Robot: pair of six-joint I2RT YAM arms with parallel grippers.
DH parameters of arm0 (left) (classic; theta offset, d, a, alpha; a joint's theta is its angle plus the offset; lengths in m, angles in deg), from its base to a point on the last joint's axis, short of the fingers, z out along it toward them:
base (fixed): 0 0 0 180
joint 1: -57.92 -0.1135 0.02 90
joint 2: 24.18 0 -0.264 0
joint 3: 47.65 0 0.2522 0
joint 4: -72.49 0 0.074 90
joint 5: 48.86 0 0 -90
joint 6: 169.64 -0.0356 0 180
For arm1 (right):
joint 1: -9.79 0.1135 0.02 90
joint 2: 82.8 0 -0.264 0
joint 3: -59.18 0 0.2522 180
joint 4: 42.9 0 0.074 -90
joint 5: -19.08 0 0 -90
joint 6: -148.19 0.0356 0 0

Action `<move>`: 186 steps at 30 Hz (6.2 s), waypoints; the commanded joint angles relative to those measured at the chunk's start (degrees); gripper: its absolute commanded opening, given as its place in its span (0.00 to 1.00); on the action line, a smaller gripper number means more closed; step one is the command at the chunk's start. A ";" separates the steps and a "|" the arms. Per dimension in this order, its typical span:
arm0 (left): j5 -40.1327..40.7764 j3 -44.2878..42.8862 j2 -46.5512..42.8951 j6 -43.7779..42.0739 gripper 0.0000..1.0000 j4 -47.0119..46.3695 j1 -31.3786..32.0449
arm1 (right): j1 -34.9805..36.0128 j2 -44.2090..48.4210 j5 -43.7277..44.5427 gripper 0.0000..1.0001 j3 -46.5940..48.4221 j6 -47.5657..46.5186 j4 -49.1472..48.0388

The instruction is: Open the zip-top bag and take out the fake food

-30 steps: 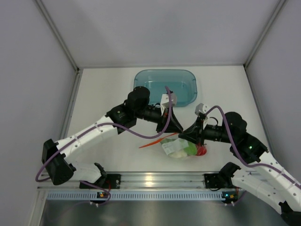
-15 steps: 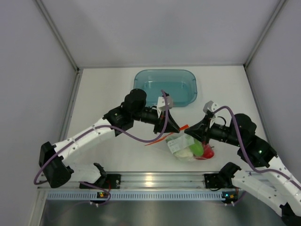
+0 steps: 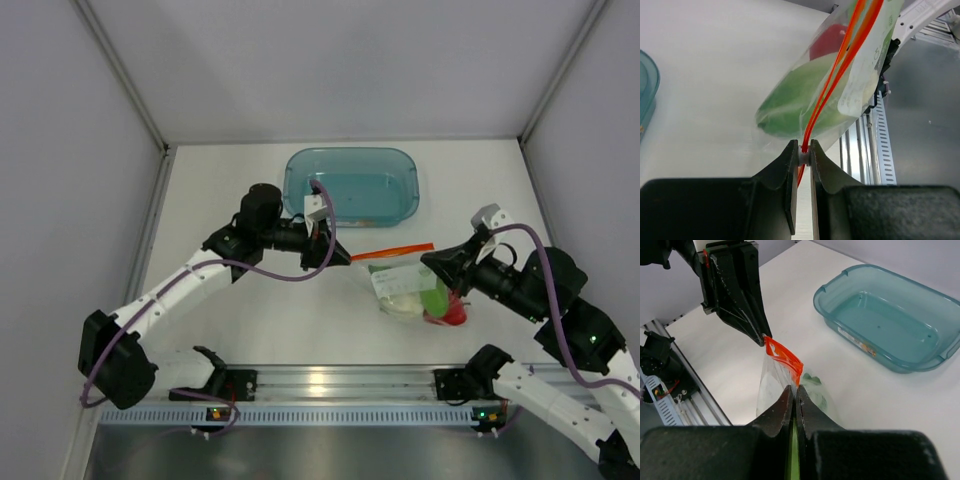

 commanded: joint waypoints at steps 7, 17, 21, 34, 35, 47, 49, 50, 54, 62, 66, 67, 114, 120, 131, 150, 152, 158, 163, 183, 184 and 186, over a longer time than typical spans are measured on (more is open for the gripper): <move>-2.40 3.92 -2.73 -2.44 0.00 -0.04 -5.92 | 0.75 2.38 5.37 0.00 4.02 -0.16 0.28; -4.68 5.06 -3.17 -3.14 0.00 -0.04 -7.86 | 0.66 3.70 7.31 0.00 3.59 0.54 0.11; -8.03 2.78 -2.46 -1.39 0.33 -0.13 -7.77 | 0.75 3.96 1.17 0.00 1.66 -0.33 -1.47; 9.97 -7.24 1.48 -0.15 0.62 -2.42 4.52 | 0.67 5.45 -8.78 0.00 -3.71 -3.32 -4.99; 9.82 -7.59 2.01 -0.59 0.62 -2.42 6.10 | 0.66 5.46 -8.86 0.00 -3.62 -3.32 -5.08; 6.73 -7.95 6.68 1.52 0.61 -5.05 9.10 | 0.75 4.75 -7.29 0.00 -3.71 -3.41 -5.26; 8.57 -8.12 6.15 1.52 0.62 -4.97 9.10 | 0.67 4.40 -6.15 0.00 -3.80 -3.50 -4.99; 10.24 -7.95 5.89 1.43 0.62 -5.05 9.10 | 0.66 4.05 -5.88 0.00 -3.88 -3.58 -4.99; 12.27 -7.33 3.69 1.52 0.62 -5.40 9.10 | 0.66 3.08 -4.56 0.00 -4.15 -3.50 -4.73; 10.17 -6.80 3.42 1.52 0.61 -5.67 9.10 | 0.75 1.06 -3.50 0.00 -4.06 -2.36 -5.69; 9.64 -6.63 4.21 1.52 0.59 -5.67 9.10 | 0.66 2.29 -5.70 0.00 -4.50 -2.44 -7.10; 9.29 -6.71 4.39 1.52 0.59 -5.67 9.10 | 0.66 2.47 -5.61 0.00 -4.59 -2.36 -7.10; 24.12 -3.72 2.20 6.16 0.00 -4.18 9.02 | 0.75 -5.08 4.64 0.00 -4.50 1.32 -12.90; 38.37 -6.09 -1.14 10.74 0.00 4.06 9.02 | 0.66 -12.38 14.77 0.06 -3.36 9.75 -13.78; 50.84 -9.26 -5.28 23.65 0.00 17.09 9.02 | 0.49 -16.25 11.35 0.42 -7.57 27.42 -23.35; 84.23 4.88 -10.81 57.15 0.00 4.44 20.35 | 5.49 -26.00 12.82 0.56 -20.23 47.83 -38.39; 85.39 6.38 -10.99 59.07 0.00 2.42 21.93 | 7.08 -27.23 14.94 0.56 -20.41 48.01 -38.56; 88.65 7.96 -10.73 61.02 0.00 -0.48 24.66 | 8.22 -33.56 16.80 0.48 -21.11 49.50 -44.10; 92.25 7.96 -9.85 59.44 0.00 -0.31 25.28 | 9.01 -37.26 19.43 0.24 -19.09 47.13 -42.08; 123.38 -4.87 -9.94 37.82 0.00 26.50 25.28 | -0.21 -36.12 4.32 0.00 -13.73 24.54 -20.46; 122.32 -5.13 -9.15 37.82 0.00 26.41 25.36 | -0.56 -36.29 3.97 0.00 -13.56 24.28 -20.29; 119.16 -6.36 -7.66 38.17 0.00 26.41 25.54 | -0.74 -36.90 2.22 0.00 -13.12 23.57 -19.93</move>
